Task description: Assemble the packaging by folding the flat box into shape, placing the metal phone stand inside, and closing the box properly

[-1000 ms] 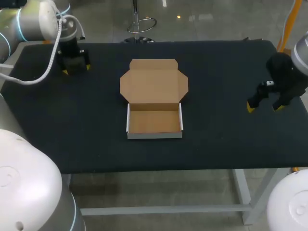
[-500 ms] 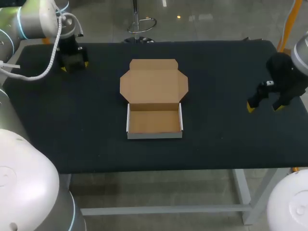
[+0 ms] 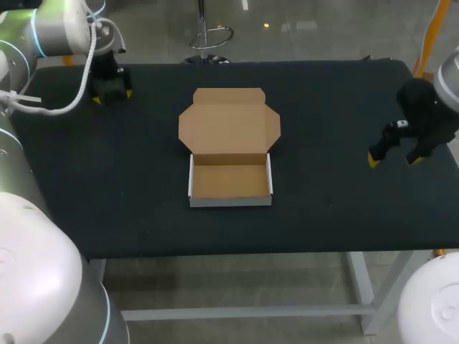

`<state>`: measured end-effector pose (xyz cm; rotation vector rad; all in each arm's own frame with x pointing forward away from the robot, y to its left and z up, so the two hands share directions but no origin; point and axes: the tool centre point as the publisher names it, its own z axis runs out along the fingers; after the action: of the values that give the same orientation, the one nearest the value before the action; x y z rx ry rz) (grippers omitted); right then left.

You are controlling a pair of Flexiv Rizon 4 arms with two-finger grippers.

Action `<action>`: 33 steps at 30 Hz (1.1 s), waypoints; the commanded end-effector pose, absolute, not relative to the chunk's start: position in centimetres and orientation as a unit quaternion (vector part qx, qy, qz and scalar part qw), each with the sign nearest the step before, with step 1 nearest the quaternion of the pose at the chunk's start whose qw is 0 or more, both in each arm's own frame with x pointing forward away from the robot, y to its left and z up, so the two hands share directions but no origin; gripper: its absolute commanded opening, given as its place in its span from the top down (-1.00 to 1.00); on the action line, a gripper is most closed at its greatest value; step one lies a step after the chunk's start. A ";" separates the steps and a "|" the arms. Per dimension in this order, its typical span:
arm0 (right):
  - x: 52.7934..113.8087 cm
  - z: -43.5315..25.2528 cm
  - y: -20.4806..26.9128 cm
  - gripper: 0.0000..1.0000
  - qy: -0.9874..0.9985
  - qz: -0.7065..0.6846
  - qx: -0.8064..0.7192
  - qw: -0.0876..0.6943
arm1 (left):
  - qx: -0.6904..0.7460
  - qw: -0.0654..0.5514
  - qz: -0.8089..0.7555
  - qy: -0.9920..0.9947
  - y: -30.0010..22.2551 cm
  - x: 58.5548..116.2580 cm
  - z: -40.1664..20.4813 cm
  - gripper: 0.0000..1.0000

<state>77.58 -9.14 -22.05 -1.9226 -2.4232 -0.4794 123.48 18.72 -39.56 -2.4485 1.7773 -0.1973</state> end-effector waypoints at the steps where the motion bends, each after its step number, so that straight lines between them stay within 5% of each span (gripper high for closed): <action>1: 77.5 -21.8 -9.2 -1.00 -0.774 -0.151 -0.614 0.007 | -0.808 0.050 -0.057 0.584 18.8 124.8 -39.9 -0.89; 33: 77.5 -21.8 -9.2 -1.00 -0.774 -0.151 -0.614 0.007 | -0.815 0.056 -0.060 0.573 20.2 127.4 -40.1 -0.73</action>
<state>77.58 -9.14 -22.04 -1.9227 -2.4233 -0.4792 126.22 20.08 -39.69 -2.4478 1.7225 -0.2205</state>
